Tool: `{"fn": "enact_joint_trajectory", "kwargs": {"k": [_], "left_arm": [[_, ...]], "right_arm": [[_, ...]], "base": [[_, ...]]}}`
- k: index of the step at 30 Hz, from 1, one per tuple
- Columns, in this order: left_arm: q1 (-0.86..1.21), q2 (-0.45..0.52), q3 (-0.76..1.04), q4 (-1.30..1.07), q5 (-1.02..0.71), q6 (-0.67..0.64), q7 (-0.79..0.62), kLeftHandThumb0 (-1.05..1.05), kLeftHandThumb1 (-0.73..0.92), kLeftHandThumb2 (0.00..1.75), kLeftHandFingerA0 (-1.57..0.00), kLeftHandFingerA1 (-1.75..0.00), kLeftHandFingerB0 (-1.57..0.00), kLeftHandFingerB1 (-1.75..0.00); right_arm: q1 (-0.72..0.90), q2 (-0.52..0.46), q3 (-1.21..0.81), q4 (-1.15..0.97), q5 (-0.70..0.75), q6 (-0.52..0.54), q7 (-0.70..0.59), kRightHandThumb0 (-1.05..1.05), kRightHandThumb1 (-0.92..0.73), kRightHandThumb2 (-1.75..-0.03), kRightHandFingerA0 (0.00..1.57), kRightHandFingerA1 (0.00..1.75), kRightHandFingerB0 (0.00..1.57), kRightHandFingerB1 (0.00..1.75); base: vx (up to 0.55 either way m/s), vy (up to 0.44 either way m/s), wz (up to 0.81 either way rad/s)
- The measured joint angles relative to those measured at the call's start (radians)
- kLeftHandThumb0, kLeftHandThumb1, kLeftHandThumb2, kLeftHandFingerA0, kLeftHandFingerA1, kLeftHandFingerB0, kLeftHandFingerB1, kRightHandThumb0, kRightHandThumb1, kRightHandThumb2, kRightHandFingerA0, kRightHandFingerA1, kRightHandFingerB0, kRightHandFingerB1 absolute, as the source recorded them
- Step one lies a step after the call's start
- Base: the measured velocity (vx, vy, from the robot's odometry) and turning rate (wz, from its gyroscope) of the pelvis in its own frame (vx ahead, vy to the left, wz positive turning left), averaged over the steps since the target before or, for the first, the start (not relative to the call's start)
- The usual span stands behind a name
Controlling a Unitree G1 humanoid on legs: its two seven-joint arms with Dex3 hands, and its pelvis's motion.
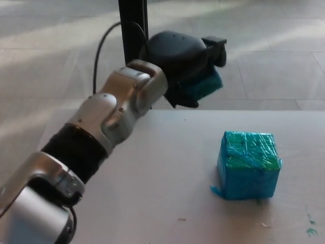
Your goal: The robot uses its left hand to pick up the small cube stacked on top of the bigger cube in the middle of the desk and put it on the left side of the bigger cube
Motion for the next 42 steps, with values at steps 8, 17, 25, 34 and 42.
{"fn": "enact_joint_trajectory", "kwargs": {"k": [8,17,25,34,42], "left_arm": [[0.059,0.124,0.037,-0.096,-0.009,-0.016,-0.087,-0.23,0.68,0.77,-0.83,-1.28,-0.79,-1.27],[0.314,0.159,-0.01,-0.197,-0.005,-0.028,-0.165,-0.14,0.59,0.83,-0.9,-1.68,-0.69,-1.37],[0.435,0.093,-0.116,-0.208,0.039,-0.027,-0.17,-0.2,0.63,0.83,-0.82,-1.41,-0.78,-0.99],[0.426,0.078,-0.203,-0.203,0.14,-0.022,-0.157,-0.31,0.62,0.64,-0.56,-1.05,-0.63,-0.7],[0.413,0.106,-0.237,-0.251,0.238,0.028,-0.213,-0.82,0.32,0.73,0.0,-0.21,-0.07,-0.33]], "right_arm": [[0.006,0.0,-0.007,-0.003,0.004,0.0,0.001,-0.38,-0.17,-1.08,0.94,0.93,0.83,0.73],[0.01,0.0,-0.009,-0.003,0.006,-0.003,-0.003,-0.4,-0.15,-1.1,0.93,0.94,0.81,0.75],[0.001,0.0,-0.011,0.001,0.007,0.001,-0.002,-0.37,-0.19,-1.02,0.93,0.94,0.79,0.8],[-0.002,0.0,-0.011,0.003,0.007,0.003,-0.002,-0.39,-0.18,-1.08,0.94,0.94,0.82,0.74],[-0.002,0.0,-0.011,0.004,0.007,0.002,-0.002,-0.37,-0.2,-1.02,0.94,0.95,0.79,0.79]], "base": [[0.0,0.0,0.0],[0.0,0.0,0.0],[0.0,0.0,0.0],[0.0,0.0,0.0],[0.0,0.0,0.0]]}}
